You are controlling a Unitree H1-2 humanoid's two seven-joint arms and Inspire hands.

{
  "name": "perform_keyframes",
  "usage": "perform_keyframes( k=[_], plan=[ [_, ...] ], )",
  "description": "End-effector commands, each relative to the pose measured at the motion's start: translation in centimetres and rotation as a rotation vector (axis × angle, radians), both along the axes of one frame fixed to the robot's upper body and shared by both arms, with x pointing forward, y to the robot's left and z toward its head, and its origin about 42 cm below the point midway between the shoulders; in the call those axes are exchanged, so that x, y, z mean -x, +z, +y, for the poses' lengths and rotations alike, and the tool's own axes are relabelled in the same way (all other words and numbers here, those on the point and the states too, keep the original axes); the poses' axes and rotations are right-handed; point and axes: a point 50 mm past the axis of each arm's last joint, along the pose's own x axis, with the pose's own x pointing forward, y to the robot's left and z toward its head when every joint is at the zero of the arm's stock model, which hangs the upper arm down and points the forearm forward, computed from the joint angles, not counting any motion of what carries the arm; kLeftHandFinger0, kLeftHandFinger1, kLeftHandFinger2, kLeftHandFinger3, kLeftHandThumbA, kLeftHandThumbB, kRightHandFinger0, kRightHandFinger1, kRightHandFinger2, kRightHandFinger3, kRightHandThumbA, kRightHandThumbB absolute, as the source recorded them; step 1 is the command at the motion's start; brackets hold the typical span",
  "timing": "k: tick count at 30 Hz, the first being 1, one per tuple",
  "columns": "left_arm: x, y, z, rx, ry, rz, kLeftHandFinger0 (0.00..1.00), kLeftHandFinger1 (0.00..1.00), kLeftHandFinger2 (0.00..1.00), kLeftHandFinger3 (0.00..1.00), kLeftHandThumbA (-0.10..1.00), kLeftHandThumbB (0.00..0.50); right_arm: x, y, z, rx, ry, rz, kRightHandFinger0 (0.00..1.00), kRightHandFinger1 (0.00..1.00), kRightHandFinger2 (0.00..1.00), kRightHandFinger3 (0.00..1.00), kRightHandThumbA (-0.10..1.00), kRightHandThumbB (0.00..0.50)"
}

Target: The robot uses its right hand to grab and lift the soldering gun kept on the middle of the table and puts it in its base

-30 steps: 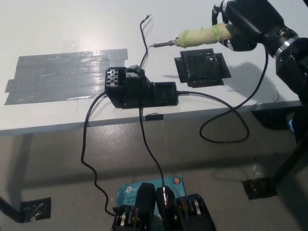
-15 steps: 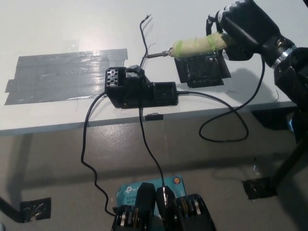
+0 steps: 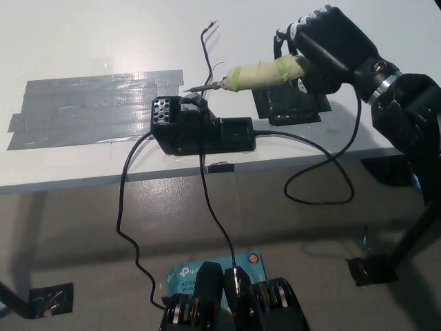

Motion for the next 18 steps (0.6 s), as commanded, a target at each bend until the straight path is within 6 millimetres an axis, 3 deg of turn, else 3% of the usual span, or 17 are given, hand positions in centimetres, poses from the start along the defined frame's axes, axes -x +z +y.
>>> perform_keyframes(
  k=[1,2,3,4,5,6,8,9,10,11,14,18],
  plan=[
    [-0.7,0.8,0.6,-0.035,-0.013,-0.049,0.00,0.00,0.28,0.60,1.00,0.500,-0.2,3.1,0.2,0.004,-0.015,-0.073,0.00,0.00,0.10,0.12,-0.10,0.231],
    [-0.8,0.8,0.5,-0.036,-0.015,-0.046,0.00,0.00,0.28,0.60,1.00,0.500,-0.1,3.1,0.2,0.009,-0.014,-0.070,0.00,0.00,0.10,0.11,-0.10,0.225],
    [-0.8,0.9,0.5,-0.037,-0.013,-0.051,0.00,0.00,0.27,0.60,1.00,0.500,-0.1,3.0,0.2,0.013,-0.009,-0.078,0.00,0.00,0.15,0.10,-0.10,0.242],
    [-0.7,1.0,0.3,-0.029,-0.003,-0.042,0.00,0.00,0.29,0.62,1.00,0.500,-0.2,2.9,0.2,0.019,-0.012,-0.072,0.00,0.00,0.13,0.08,-0.10,0.251],
    [-0.7,1.0,0.3,-0.021,-0.003,-0.040,0.00,0.01,0.30,0.59,1.00,0.500,-0.2,2.8,0.2,0.025,-0.024,-0.064,0.00,0.00,0.02,0.08,-0.10,0.247],
    [-0.6,1.0,0.3,-0.021,-0.002,-0.040,0.00,0.01,0.29,0.60,1.00,0.500,-0.2,2.6,0.2,0.026,-0.026,-0.066,0.00,0.00,0.02,0.07,-0.10,0.249],
    [-0.7,1.1,0.2,-0.035,-0.012,-0.047,0.00,0.00,0.28,0.60,1.00,0.500,-0.3,2.5,-0.1,0.032,-0.034,-0.062,0.00,0.00,0.10,0.07,-0.10,0.251],
    [-0.7,1.0,0.2,-0.035,-0.011,-0.048,0.00,0.00,0.28,0.60,1.00,0.500,-0.4,2.4,-0.2,0.036,-0.043,-0.057,0.00,0.00,0.01,0.09,-0.10,0.244],
    [-0.7,1.0,0.3,-0.033,-0.013,-0.050,0.00,0.00,0.29,0.61,1.00,0.500,-0.4,2.3,-0.4,0.032,-0.046,-0.055,0.00,0.00,0.00,0.07,-0.10,0.247],
    [-0.8,1.0,0.3,-0.027,-0.014,-0.049,0.00,0.00,0.29,0.60,1.00,0.500,-0.5,2.2,-0.8,0.028,-0.054,-0.051,0.00,0.00,0.04,0.06,-0.10,0.240],
    [-0.9,1.2,0.2,-0.027,-0.016,-0.052,0.00,0.00,0.29,0.60,1.00,0.500,-0.6,2.0,-1.3,0.032,-0.061,-0.047,0.00,0.00,0.00,0.02,-0.10,0.235],
    [-0.9,1.3,0.2,-0.024,-0.020,-0.053,0.00,0.00,0.31,0.62,1.00,0.500,-0.6,1.9,-1.3,0.042,-0.058,-0.044,0.00,0.00,0.02,0.04,-0.10,0.238]
  ],
)
